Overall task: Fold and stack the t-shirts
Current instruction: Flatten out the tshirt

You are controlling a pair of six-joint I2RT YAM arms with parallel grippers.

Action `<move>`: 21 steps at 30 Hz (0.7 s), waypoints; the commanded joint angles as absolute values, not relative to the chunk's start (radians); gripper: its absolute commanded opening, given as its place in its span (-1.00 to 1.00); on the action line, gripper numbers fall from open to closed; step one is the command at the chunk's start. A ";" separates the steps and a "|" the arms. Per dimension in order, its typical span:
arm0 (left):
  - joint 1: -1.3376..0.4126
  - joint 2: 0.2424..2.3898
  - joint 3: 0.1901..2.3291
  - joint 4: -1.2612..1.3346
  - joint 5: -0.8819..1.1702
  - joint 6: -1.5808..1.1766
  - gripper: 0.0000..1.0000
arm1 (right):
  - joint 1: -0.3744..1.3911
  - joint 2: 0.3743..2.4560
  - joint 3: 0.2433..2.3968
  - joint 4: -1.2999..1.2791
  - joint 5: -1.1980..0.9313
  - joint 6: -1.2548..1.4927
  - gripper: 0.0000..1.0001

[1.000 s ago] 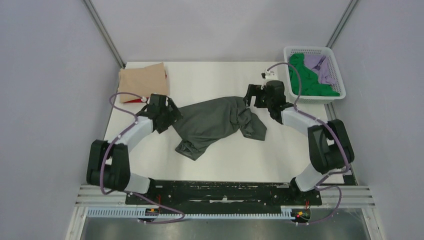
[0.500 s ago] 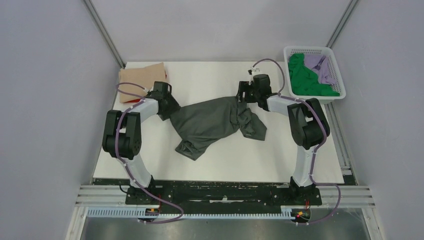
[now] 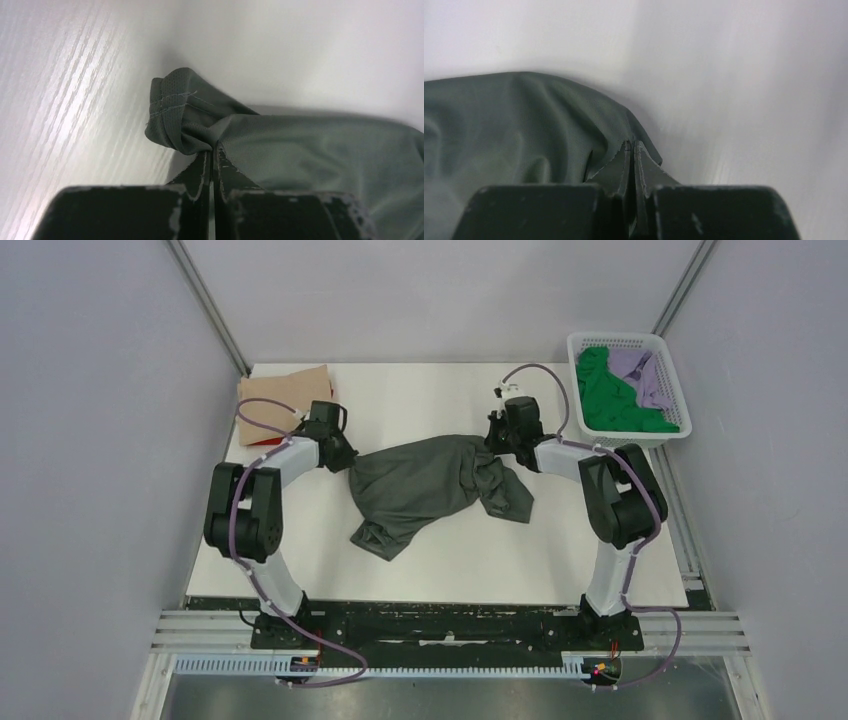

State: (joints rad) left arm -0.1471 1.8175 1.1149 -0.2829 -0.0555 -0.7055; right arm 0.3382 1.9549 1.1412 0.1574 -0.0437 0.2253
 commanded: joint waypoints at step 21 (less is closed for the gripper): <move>-0.262 0.637 1.290 -0.273 -0.037 -0.556 -0.96 | 0.339 0.812 1.193 0.068 -0.181 0.008 -1.00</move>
State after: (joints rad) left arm -0.2623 0.7109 1.1793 -0.3008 -0.1200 -0.6071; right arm 0.3405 0.8787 1.0599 0.1486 -0.1268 0.0566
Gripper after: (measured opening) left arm 0.036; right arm 0.012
